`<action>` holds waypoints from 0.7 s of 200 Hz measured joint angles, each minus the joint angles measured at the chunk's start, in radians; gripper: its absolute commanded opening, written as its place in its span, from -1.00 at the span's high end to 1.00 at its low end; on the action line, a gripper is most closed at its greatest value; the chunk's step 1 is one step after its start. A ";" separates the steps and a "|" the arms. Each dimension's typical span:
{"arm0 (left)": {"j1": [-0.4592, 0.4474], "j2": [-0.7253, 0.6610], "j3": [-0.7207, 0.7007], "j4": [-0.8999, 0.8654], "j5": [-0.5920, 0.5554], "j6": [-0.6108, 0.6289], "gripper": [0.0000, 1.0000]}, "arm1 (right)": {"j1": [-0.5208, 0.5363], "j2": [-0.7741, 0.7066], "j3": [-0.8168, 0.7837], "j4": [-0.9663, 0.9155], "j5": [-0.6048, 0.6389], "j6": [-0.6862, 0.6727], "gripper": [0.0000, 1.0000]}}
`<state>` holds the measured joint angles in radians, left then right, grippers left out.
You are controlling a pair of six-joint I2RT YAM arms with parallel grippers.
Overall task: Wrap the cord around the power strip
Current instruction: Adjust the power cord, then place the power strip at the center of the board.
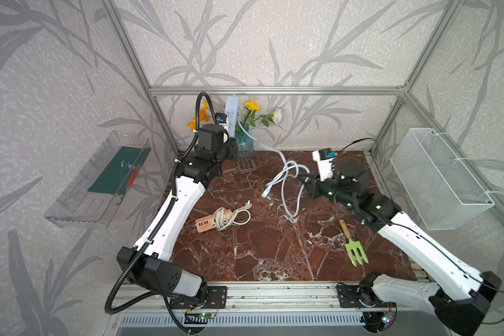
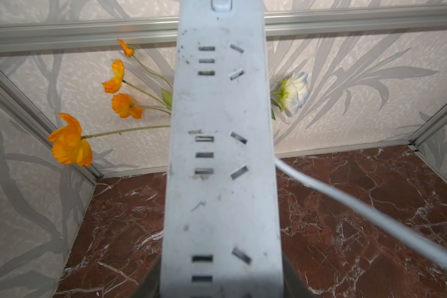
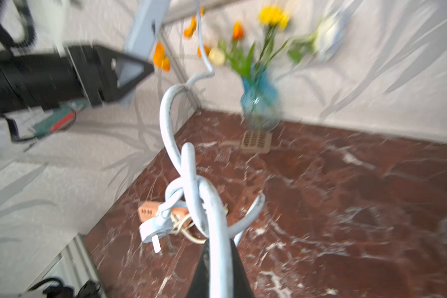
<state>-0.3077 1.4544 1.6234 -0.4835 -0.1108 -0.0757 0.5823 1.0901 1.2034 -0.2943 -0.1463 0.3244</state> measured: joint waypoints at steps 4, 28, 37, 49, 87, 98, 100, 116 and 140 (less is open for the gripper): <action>-0.001 0.000 -0.004 -0.001 0.004 0.000 1.00 | -0.027 -0.021 0.000 0.001 -0.019 -0.004 1.00; -0.003 -0.012 -0.061 0.001 0.026 -0.009 1.00 | -0.142 -0.067 -0.003 0.032 -0.148 0.009 1.00; -0.003 -0.020 -0.101 -0.001 0.034 -0.013 1.00 | -0.172 -0.061 -0.003 0.035 -0.164 0.015 1.00; -0.005 -0.029 -0.163 -0.003 0.066 -0.016 1.00 | -0.200 -0.045 0.002 0.010 -0.162 0.013 1.00; -0.101 -0.035 -0.299 0.002 0.252 -0.048 0.99 | -0.214 -0.023 0.008 -0.129 -0.115 -0.045 1.00; -0.154 -0.034 -0.330 0.023 0.298 -0.069 0.96 | -0.220 -0.023 0.010 -0.159 -0.120 -0.061 1.00; -0.165 -0.033 -0.337 0.031 0.306 -0.076 0.96 | -0.222 -0.023 0.010 -0.164 -0.123 -0.064 1.00; -0.233 -0.018 -0.397 0.089 0.363 -0.112 0.91 | -0.233 -0.019 0.011 -0.206 -0.151 -0.085 1.00; -0.299 0.067 -0.461 0.155 0.423 -0.155 0.85 | -0.266 0.008 0.013 -0.258 -0.200 -0.113 1.00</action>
<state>-0.6067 1.5211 1.1622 -0.3286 0.3119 -0.2306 0.3161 1.0981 1.2160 -0.5522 -0.3466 0.2111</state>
